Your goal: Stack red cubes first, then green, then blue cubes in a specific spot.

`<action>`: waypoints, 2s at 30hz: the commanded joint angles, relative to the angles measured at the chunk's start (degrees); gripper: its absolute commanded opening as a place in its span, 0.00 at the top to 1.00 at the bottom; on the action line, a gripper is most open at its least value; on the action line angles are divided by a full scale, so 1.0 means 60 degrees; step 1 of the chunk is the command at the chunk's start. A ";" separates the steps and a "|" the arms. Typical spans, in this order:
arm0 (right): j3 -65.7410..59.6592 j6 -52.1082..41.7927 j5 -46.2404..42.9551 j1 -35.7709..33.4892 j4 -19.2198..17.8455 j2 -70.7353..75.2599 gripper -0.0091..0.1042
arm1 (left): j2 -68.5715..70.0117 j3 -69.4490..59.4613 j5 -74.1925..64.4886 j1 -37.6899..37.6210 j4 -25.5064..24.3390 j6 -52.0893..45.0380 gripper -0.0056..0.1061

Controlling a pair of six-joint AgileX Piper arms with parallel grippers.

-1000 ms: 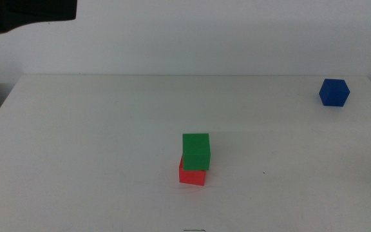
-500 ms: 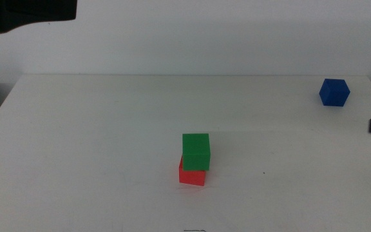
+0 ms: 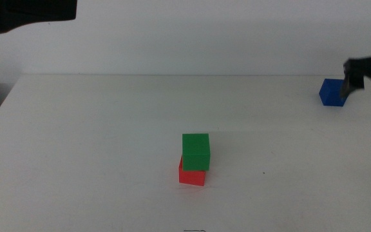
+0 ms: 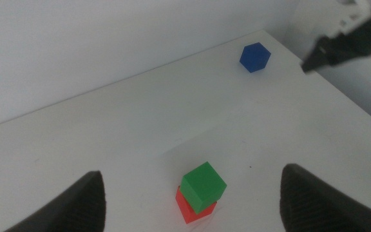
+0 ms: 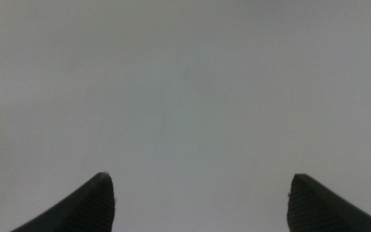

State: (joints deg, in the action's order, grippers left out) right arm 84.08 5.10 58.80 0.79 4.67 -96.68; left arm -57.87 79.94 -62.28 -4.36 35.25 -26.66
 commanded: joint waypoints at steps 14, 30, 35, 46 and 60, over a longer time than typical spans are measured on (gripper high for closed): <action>0.7164 -0.0409 0.0198 0.0510 -0.0778 -0.5262 0.09 | 0.0102 0.0276 0.0531 -0.0017 0.0498 0.0026 0.13; 0.8268 -0.0212 -0.0246 0.0510 -0.1411 -0.6740 0.10 | 0.0102 0.0276 0.0531 -0.0017 0.0498 0.0026 0.13; 0.8268 -0.0200 -0.0394 0.0510 -0.1576 -0.6891 0.15 | 0.0102 0.0276 0.0531 -0.0017 0.0498 0.0026 0.13; 0.8268 -0.0322 -0.0413 0.0510 -0.1672 -0.7091 0.45 | 0.0102 0.0276 0.0531 -0.0017 0.0498 0.0026 0.13; 0.7971 -0.0770 0.1352 0.0158 -0.1011 -0.5737 0.93 | 0.0102 0.0276 0.0522 -0.0017 0.0498 0.0026 0.13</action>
State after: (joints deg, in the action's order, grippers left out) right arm 130.93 1.90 65.11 2.55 -2.25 -138.64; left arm -57.87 79.94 -62.28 -4.36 35.25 -26.67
